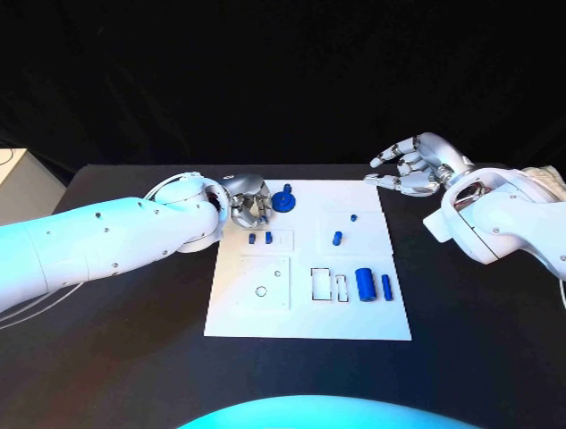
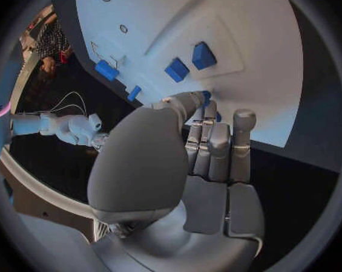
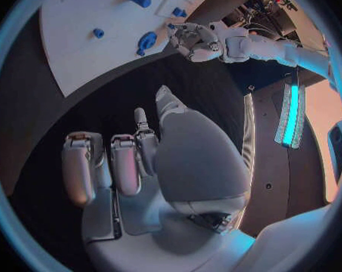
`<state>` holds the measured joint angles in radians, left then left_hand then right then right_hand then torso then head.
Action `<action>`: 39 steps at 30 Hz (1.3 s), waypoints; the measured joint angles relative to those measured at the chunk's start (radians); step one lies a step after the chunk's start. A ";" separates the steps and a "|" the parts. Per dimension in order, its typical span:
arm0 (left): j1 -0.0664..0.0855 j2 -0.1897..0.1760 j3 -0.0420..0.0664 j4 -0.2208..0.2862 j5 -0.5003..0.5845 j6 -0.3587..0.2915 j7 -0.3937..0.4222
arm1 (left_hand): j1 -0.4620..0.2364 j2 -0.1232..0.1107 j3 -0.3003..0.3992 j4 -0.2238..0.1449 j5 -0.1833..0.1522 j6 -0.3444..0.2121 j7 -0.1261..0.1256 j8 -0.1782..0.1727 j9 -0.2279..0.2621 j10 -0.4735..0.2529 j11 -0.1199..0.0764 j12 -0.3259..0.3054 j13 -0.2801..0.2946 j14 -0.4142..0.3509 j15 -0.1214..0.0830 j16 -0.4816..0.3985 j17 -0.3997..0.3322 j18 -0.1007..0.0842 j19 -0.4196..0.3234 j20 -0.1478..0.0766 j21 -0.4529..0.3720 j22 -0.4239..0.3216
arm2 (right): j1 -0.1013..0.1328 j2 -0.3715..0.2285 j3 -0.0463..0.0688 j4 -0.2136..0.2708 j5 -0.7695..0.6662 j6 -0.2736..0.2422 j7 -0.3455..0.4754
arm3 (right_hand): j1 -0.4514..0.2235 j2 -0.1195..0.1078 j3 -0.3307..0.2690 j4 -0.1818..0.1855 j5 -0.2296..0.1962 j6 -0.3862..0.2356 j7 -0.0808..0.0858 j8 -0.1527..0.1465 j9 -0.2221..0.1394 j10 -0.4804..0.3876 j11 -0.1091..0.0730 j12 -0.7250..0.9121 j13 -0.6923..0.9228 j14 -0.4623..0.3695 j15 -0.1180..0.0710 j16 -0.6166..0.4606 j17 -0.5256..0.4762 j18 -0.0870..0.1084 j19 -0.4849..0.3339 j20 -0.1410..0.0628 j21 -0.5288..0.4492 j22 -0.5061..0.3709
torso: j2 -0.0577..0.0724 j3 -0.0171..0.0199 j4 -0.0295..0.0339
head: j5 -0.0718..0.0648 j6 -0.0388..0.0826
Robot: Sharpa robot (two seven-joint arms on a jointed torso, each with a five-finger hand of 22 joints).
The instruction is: Assemble the parts on the task board
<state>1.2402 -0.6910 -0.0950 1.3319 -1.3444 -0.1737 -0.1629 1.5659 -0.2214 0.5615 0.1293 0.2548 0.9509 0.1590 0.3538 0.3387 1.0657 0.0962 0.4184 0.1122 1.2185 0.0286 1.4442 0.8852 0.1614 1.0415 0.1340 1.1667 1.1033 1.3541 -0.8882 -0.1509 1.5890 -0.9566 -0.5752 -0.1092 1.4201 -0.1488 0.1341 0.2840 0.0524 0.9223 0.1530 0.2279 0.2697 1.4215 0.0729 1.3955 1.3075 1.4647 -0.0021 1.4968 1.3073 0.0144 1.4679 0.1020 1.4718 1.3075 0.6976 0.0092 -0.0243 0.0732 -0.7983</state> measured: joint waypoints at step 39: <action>0.004 0.006 -0.011 -0.009 0.022 0.002 0.005 | -0.008 0.008 -0.003 -0.003 0.004 0.004 -0.004 -0.020 0.002 0.009 0.002 -0.034 0.005 0.003 0.004 0.000 -0.016 0.000 0.000 0.000 -0.002 -0.008 | 0.000 -0.002 0.000 0.001 0.000 0.000 0.000 | 0.000 0.000 0.000 0.000 0.000 0.000 0.000 0.000 0.000 0.000 0.000 0.000 0.000 0.000 0.000 0.000 0.000 0.000 0.000 0.000 0.000 0.001 | -0.001 0.0011 0.0000 | 0.002 0.001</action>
<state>1.2439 -0.6846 -0.1060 1.3231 -1.3220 -0.1717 -0.1579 1.5576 -0.2135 0.5588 0.1268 0.2588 0.9545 0.1554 0.3342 0.3403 1.0743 0.0984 0.3845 0.1168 1.2219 0.0324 1.4442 0.8689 0.1614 1.0414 0.1341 1.1646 1.0948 1.3541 -0.8897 -0.1508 1.5900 -0.9566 -0.5753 -0.1093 1.4201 -0.1488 0.1341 0.2840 0.0524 0.9223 0.1530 0.2279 0.2697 1.4215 0.0729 1.3955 1.3074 1.4647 -0.0021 1.4968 1.3073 0.0144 1.4679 0.1020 1.4718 1.3081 0.6968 0.0103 -0.0243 0.0755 -0.7971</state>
